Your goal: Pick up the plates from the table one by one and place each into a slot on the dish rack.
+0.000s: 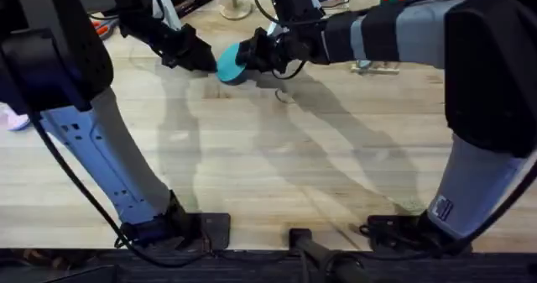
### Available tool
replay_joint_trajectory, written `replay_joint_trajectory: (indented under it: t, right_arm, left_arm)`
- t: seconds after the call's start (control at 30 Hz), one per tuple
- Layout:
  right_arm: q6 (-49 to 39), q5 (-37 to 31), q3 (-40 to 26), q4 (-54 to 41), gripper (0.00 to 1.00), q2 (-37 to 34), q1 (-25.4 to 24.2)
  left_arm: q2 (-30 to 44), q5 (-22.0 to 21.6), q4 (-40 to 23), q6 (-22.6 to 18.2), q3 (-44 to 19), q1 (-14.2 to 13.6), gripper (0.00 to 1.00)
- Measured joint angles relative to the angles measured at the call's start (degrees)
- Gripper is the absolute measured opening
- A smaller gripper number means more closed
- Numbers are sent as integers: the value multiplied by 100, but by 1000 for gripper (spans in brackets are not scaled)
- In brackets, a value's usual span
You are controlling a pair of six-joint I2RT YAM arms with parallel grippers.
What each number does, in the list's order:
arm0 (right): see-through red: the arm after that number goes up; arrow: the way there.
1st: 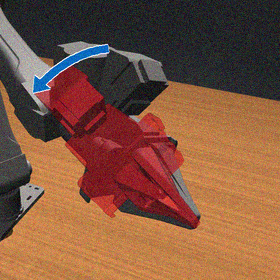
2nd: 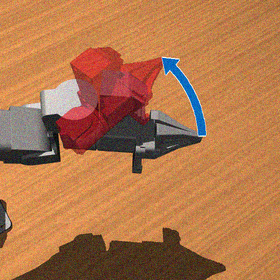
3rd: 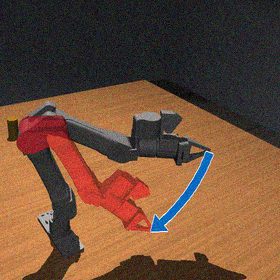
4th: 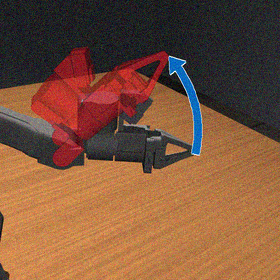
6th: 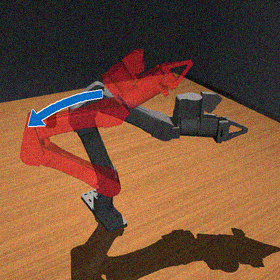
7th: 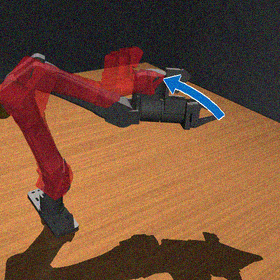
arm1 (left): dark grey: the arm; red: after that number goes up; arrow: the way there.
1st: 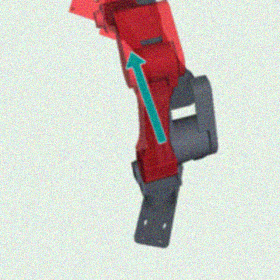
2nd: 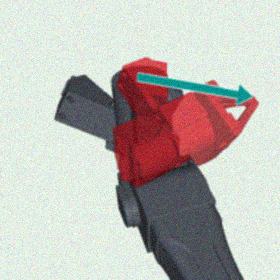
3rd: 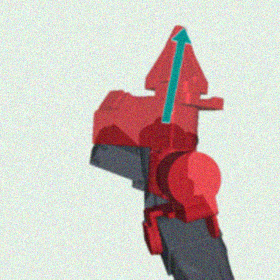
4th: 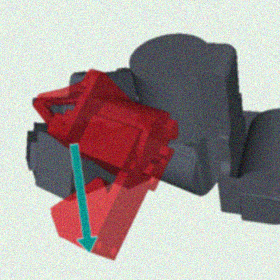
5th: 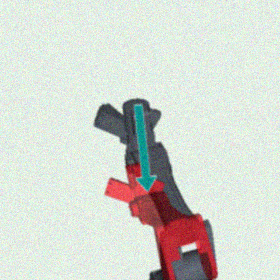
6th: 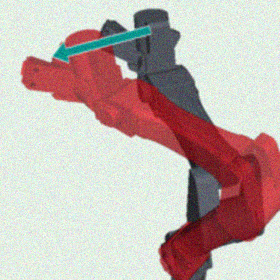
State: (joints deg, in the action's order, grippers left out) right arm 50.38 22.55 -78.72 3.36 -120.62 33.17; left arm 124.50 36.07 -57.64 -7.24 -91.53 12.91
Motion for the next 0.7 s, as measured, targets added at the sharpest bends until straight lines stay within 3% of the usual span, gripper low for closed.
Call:
replay_joint_trajectory:
  t: [0.33, 0.7]
  right_arm:
    - [-893, 42, 0, -138, 29, 86, -2]
    - [-2560, -12, 2, -1784, 29, 1267, -322]
  left_arm:
    - [-1218, -414, -490, -115, -155, 4, 40]
    - [-2929, -780, -1352, -142, -208, 4, 41]
